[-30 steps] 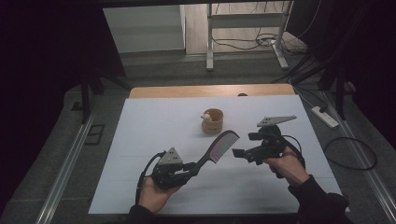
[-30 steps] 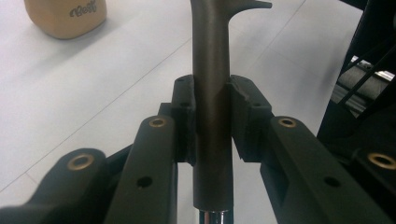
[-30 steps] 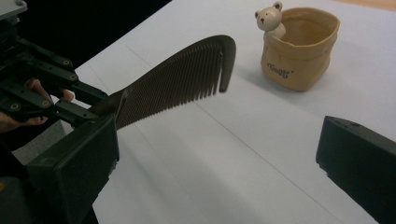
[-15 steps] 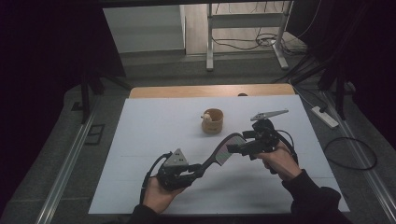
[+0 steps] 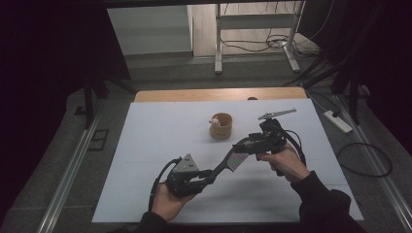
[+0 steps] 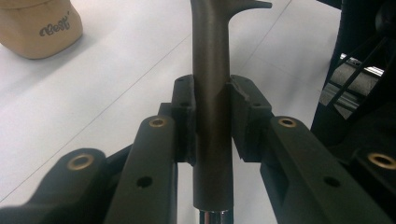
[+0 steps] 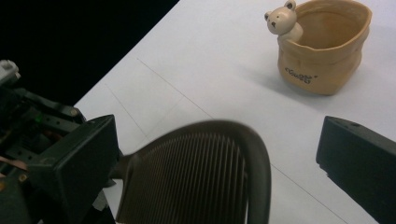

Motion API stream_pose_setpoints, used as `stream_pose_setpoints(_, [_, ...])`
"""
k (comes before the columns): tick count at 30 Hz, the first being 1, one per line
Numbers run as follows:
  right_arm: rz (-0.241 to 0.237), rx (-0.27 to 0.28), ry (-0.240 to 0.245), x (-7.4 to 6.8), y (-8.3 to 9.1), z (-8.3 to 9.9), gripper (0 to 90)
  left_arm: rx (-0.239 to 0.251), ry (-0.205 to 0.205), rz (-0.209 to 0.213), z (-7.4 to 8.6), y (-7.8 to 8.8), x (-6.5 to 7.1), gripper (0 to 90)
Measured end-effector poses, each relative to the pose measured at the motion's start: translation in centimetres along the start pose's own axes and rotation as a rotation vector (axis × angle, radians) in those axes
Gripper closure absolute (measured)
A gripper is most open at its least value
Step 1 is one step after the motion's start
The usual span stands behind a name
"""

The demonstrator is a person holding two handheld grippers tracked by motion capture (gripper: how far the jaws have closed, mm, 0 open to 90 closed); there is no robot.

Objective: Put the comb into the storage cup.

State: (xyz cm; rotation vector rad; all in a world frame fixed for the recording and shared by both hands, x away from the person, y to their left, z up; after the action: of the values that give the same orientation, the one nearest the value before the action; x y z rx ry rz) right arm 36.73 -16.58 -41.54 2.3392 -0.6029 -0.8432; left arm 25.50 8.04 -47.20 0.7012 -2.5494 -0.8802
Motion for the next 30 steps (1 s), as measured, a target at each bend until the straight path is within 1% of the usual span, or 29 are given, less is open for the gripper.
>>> stream_pose_setpoints(4, [0.007, -0.008, -0.008, 0.08, -0.16, -0.08, 1.6, 0.006, 0.003, -0.003, 0.01, 0.07, -0.05, 72.1])
stream_pose_setpoints(5, [0.01, -0.004, -0.011, 0.14, -0.16, -0.08, 4.4, 0.007, 0.003, -0.003, 0.0, 0.09, -0.05, 72.1])
stream_pose_setpoints(6, [0.0, 0.0, -0.011, 0.17, -0.12, -0.09, 8.5, 0.007, 0.001, -0.004, 0.01, 0.1, -0.03, 72.1])
stream_pose_setpoints(7, [-0.011, 0.006, -0.025, 0.27, -0.01, -0.11, 16.2, 0.007, 0.0, -0.007, 0.01, 0.13, -0.02, 72.1])
stream_pose_setpoints(8, [-0.011, 0.006, -0.025, 0.27, -0.01, -0.11, 16.2, 0.009, -0.001, -0.007, 0.01, 0.15, 0.0, 72.1])
stream_pose_setpoints(11, [-0.023, 0.013, -0.031, 0.35, 0.16, -0.1, 29.1, 0.009, -0.004, -0.011, 0.0, 0.17, 0.05, 72.2])
stream_pose_setpoints(12, [-0.033, 0.02, -0.03, 0.36, 0.25, -0.12, 33.7, 0.009, -0.007, -0.015, 0.0, 0.17, 0.07, 72.2])
stream_pose_setpoints(13, [-0.058, 0.033, -0.028, 0.34, 0.44, -0.16, 41.0, 0.009, -0.008, -0.017, 0.01, 0.17, 0.08, 72.2])
stream_pose_setpoints(14, [-0.058, 0.033, -0.028, 0.34, 0.44, -0.16, 41.0, 0.01, -0.007, -0.016, 0.02, 0.16, 0.08, 72.2])
stream_pose_setpoints(15, [-0.071, 0.044, -0.031, 0.35, 0.58, -0.19, 48.9, 0.012, -0.008, -0.017, 0.04, 0.14, 0.09, 72.2])
stream_pose_setpoints(16, [-0.085, 0.047, -0.033, 0.38, 0.62, -0.18, 51.3, 0.01, -0.011, -0.016, 0.05, 0.13, 0.11, 72.2])
stream_pose_setpoints(17, [-0.085, 0.047, -0.033, 0.38, 0.62, -0.18, 51.3, 0.011, -0.013, -0.018, 0.06, 0.13, 0.15, 72.2])
stream_pose_setpoints(18, [-0.096, 0.048, -0.039, 0.39, 0.64, -0.18, 53.9, 0.012, -0.014, -0.017, 0.04, 0.15, 0.17, 72.1])
stream_pose_setpoints(19, [-0.115, 0.051, -0.044, 0.41, 0.68, -0.19, 59.4, 0.015, -0.017, -0.017, 0.03, 0.17, 0.19, 72.2])
stream_pose_setpoints(20, [-0.115, 0.051, -0.044, 0.41, 0.68, -0.19, 59.4, 0.017, -0.019, -0.019, 0.02, 0.18, 0.21, 72.2])
stream_pose_setpoints(21, [-0.12, 0.056, -0.047, 0.42, 0.71, -0.19, 61.6, 0.017, -0.02, -0.02, 0.03, 0.19, 0.22, 72.2])
stream_pose_setpoints(22, [-0.135, 0.058, -0.051, 0.43, 0.73, -0.18, 65.1, 0.019, -0.02, -0.02, 0.05, 0.19, 0.21, 72.1])
stream_pose_setpoints(23, [-0.135, 0.058, -0.051, 0.43, 0.73, -0.18, 65.1, 0.021, -0.02, -0.018, 0.08, 0.19, 0.19, 72.1])
stream_pose_setpoints(24, [-0.131, 0.064, -0.053, 0.45, 0.78, -0.18, 67.8, 0.023, -0.02, -0.018, 0.08, 0.19, 0.18, 72.1])
stream_pose_setpoints(28, [-0.15, 0.064, -0.067, 0.61, 0.82, -0.16, 69.8, 0.023, -0.027, -0.023, 0.16, 0.09, 0.17, 72.1])
stream_pose_setpoints(30, [-0.152, 0.063, -0.067, 0.63, 0.82, -0.14, 69.7, 0.025, -0.031, -0.027, 0.19, 0.01, 0.2, 72.1])
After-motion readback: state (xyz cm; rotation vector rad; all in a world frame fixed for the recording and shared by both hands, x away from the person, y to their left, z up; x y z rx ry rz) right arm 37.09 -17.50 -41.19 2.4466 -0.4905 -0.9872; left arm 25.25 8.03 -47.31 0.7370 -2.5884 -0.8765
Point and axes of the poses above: each handheld gripper's, and its own axes: y roughly backward along the jaws, z roughly out of its underside, x roughly to its right, the point moved 2 cm from there along -y, roughly forward along the jaws, and after that the axes turned 4 degrees about -x, right-handed, at the moved point
